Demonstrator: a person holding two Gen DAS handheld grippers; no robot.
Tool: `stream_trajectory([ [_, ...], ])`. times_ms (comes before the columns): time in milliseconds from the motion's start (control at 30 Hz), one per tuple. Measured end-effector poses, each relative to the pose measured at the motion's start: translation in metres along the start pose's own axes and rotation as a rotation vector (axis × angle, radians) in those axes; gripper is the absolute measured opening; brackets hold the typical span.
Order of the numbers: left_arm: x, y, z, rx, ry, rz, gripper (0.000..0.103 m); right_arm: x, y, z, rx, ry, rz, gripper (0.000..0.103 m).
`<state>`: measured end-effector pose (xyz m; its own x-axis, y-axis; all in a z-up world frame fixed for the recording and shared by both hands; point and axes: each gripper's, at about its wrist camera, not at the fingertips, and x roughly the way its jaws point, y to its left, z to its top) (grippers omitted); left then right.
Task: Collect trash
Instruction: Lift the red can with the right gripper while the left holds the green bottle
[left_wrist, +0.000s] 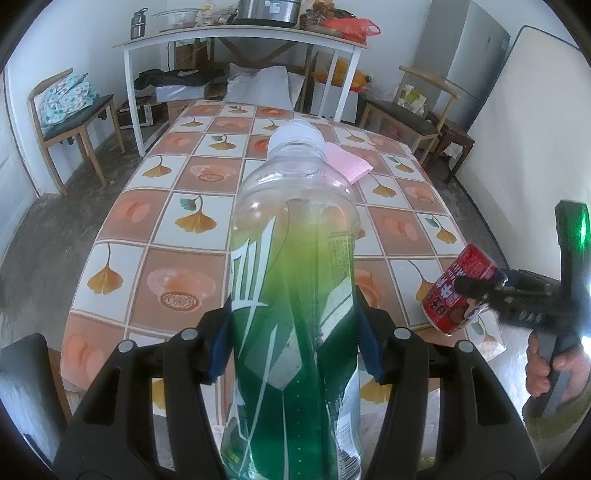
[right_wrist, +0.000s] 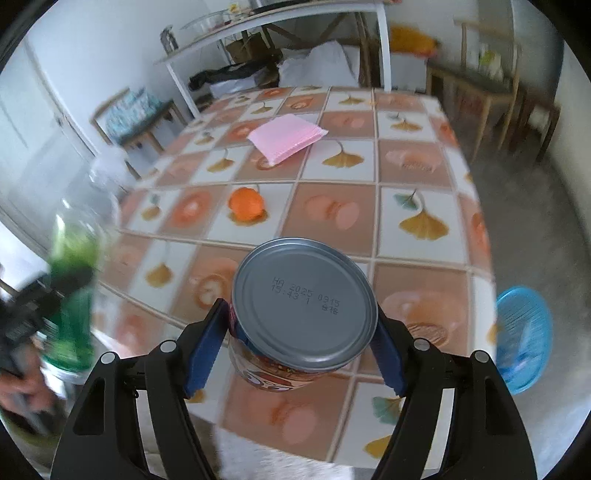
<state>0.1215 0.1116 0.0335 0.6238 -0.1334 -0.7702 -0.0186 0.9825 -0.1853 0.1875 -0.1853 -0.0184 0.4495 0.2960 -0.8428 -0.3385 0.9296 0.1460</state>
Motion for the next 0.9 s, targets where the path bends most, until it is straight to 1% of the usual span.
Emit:
stream_trajectory([
  [167, 0.0, 0.002, -0.002, -0.006, 0.003, -0.002, 0.054, 0.0, 0.016, -0.006, -0.083, -0.032, -0.062, 0.071],
  [233, 0.0, 0.004, -0.003, -0.007, 0.005, -0.003, 0.054, 0.0, 0.019, -0.007, -0.096, -0.037, -0.07, 0.071],
  [367, 0.001, 0.004, -0.003, -0.009, 0.003, -0.003, 0.054, 0.011, 0.013, -0.009, -0.043, 0.025, 0.0, 0.072],
  [533, 0.002, 0.004, -0.002, -0.013, 0.01, 0.002, 0.054, 0.017, 0.005, -0.013, 0.028, 0.034, 0.058, 0.072],
  [633, 0.003, 0.007, -0.002, -0.019, 0.014, 0.003, 0.054, 0.016, 0.007, -0.016, 0.018, 0.013, 0.049, 0.071],
  [700, 0.004, 0.007, -0.002, -0.019, 0.013, 0.003, 0.054, 0.015, 0.011, -0.016, 0.005, 0.0, 0.046, 0.067],
  [800, 0.004, 0.007, -0.002, -0.019, 0.013, 0.003, 0.054, 0.013, 0.016, -0.018, -0.016, -0.016, 0.026, 0.067],
  [900, 0.004, 0.007, -0.002, -0.016, 0.012, 0.005, 0.054, 0.01, 0.015, -0.017, -0.01, -0.032, 0.035, 0.067],
])
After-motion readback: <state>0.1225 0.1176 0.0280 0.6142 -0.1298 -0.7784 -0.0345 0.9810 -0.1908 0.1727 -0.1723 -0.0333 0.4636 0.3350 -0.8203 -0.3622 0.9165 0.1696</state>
